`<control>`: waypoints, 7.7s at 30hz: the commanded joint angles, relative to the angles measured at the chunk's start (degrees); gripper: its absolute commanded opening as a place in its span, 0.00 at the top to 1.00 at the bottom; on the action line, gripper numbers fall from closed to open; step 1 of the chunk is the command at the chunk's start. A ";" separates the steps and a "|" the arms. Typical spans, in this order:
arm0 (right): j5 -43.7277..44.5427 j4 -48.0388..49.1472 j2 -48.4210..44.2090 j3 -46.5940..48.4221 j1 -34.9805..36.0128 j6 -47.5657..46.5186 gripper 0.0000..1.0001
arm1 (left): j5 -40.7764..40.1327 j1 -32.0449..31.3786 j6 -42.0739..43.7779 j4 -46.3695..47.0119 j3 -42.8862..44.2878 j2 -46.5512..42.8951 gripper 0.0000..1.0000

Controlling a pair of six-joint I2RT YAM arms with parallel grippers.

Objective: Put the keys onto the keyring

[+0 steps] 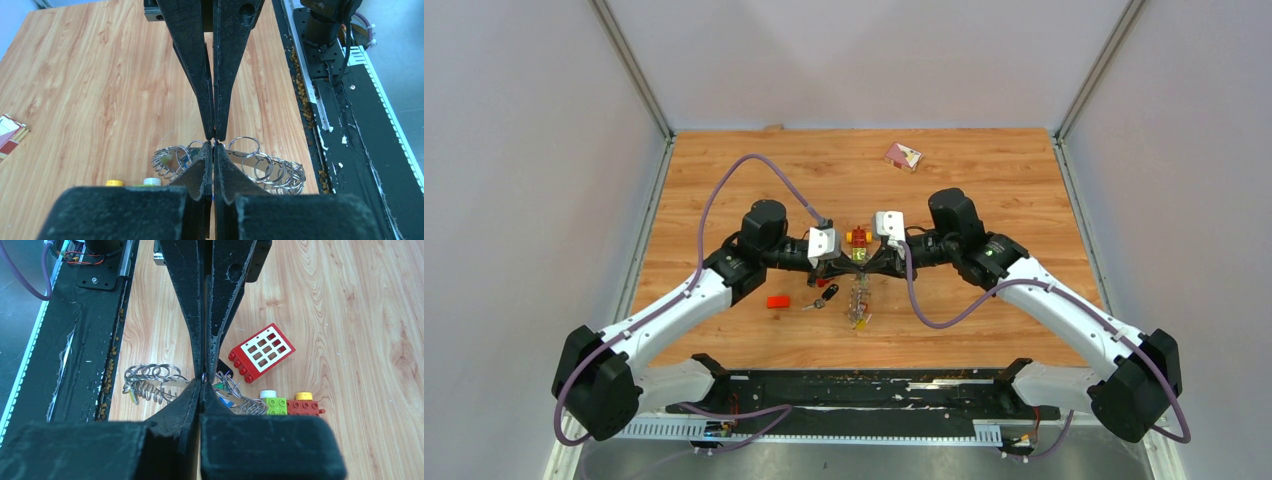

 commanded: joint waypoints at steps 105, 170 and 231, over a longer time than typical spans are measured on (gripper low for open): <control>25.59 -13.88 47.56 27.15 17.99 -24.48 0.95 | -19.94 8.83 -2.44 -3.23 14.01 2.97 1.00; 8.98 -11.64 -7.37 4.21 3.28 -20.84 1.00 | 5.70 1.07 32.91 -23.89 7.98 -2.22 1.00; 15.48 -6.03 0.01 1.78 15.18 -18.87 1.00 | 11.10 0.91 43.20 -26.31 3.25 -1.63 1.00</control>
